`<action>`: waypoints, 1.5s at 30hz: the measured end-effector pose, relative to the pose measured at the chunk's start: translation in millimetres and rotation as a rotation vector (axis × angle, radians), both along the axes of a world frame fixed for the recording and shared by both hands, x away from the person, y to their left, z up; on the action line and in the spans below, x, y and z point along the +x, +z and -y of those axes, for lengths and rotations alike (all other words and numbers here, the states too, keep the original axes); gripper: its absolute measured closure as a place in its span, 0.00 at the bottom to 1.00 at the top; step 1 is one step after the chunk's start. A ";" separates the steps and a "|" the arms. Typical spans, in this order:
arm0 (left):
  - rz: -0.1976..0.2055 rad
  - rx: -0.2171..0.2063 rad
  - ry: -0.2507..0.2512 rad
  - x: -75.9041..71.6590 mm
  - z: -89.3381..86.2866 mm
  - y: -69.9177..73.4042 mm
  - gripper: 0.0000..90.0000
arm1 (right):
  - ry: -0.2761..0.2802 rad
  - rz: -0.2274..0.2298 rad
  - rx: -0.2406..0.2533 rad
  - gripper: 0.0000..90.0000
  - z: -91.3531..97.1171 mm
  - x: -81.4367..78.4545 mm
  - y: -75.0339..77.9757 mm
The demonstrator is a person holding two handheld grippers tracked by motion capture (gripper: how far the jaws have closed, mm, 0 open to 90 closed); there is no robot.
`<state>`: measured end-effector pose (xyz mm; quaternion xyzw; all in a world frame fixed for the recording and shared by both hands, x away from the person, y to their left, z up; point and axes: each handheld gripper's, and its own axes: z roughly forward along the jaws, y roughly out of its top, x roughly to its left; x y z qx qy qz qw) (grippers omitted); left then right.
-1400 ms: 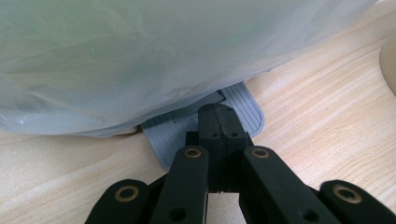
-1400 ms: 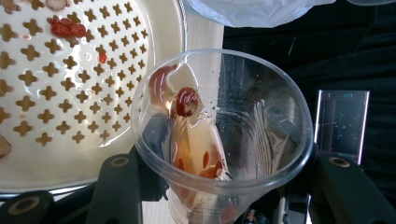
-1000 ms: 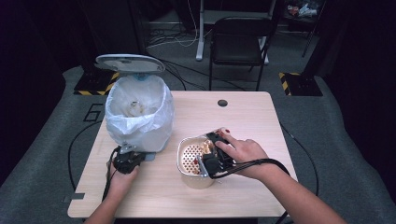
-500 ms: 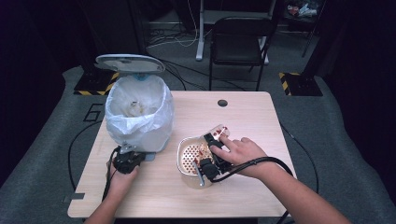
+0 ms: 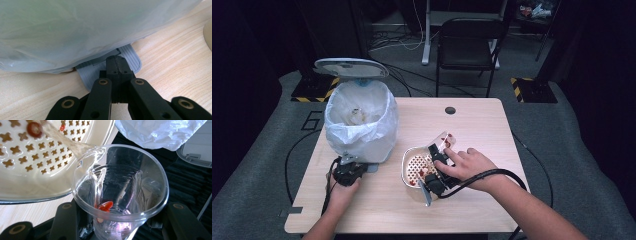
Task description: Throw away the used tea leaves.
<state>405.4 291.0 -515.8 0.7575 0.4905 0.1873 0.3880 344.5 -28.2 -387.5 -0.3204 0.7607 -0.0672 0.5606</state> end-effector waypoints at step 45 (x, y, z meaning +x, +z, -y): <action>-0.003 -0.009 0.011 -0.4 0.7 -0.1 1.00 | 0.073 0.133 -0.034 0.56 2.9 -7.4 -19.6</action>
